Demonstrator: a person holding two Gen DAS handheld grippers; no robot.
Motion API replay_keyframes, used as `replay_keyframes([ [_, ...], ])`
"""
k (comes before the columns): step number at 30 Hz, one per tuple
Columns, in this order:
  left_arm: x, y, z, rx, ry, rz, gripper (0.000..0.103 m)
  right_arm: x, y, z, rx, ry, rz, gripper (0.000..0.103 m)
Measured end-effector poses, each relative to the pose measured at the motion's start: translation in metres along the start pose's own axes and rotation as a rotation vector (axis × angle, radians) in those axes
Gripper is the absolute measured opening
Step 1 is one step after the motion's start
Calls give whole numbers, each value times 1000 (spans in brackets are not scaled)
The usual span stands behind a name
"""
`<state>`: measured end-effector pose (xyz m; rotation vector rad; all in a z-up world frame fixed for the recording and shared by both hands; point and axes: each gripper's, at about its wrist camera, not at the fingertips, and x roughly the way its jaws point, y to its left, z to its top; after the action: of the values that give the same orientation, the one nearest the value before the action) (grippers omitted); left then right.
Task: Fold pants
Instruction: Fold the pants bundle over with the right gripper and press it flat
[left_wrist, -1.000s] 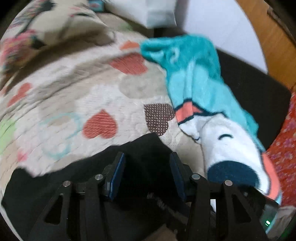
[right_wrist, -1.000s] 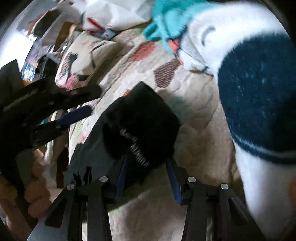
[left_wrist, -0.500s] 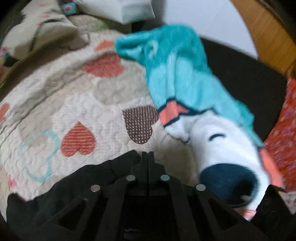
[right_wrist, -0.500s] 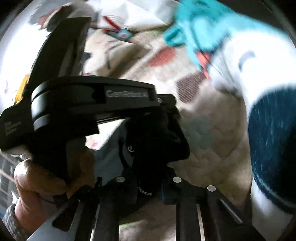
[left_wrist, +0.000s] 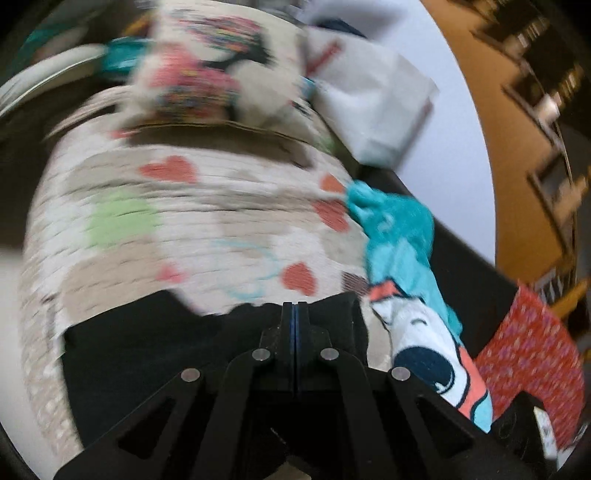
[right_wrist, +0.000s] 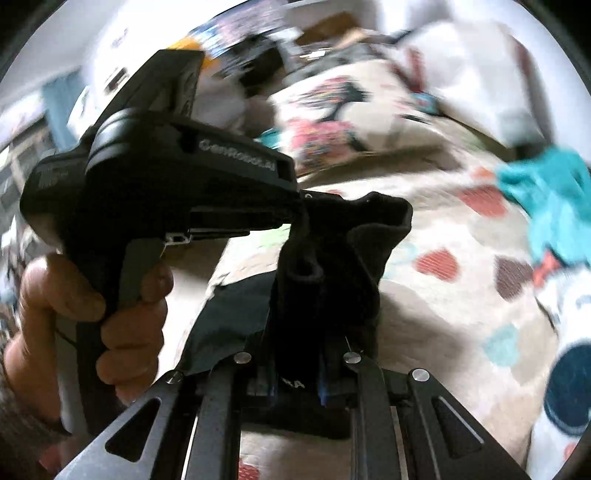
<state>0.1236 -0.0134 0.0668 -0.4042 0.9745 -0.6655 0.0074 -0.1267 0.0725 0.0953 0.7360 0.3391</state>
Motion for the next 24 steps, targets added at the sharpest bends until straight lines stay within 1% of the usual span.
replay_keyframes([
  [2, -18, 32, -5, -84, -40, -7, 0, 18, 26, -2, -86, 33, -2, 17],
  [6, -52, 98, -21, -271, -125, -23, 0, 53, 62, -17, -201, 106, -19, 17],
  [9, -68, 137, -36, -383, -173, -23, 0, 72, 80, -32, -278, 132, -63, 18],
  [12, -74, 166, -51, -471, -209, -40, 0, 77, 95, -40, -332, 131, -96, 18],
  [14, -75, 181, -60, -517, -220, -49, 0, 73, 101, -40, -359, 115, -101, 18],
  [17, -77, 191, -67, -563, -221, -58, 0, 64, 108, -37, -393, 76, -116, 17],
  [19, -82, 194, -68, -572, -243, -49, 0, 58, 116, -37, -427, 56, -114, 17],
  [20, -85, 194, -67, -563, -256, -33, 0, 56, 122, -39, -449, 51, -110, 17],
  [22, -89, 194, -66, -549, -270, -8, 2, 57, 134, -43, -494, 51, -100, 17],
  [23, -91, 194, -66, -547, -275, -3, 4, 61, 140, -46, -519, 63, -94, 17],
  [24, -91, 196, -67, -553, -280, -6, 5, 69, 145, -50, -546, 93, -86, 21],
])
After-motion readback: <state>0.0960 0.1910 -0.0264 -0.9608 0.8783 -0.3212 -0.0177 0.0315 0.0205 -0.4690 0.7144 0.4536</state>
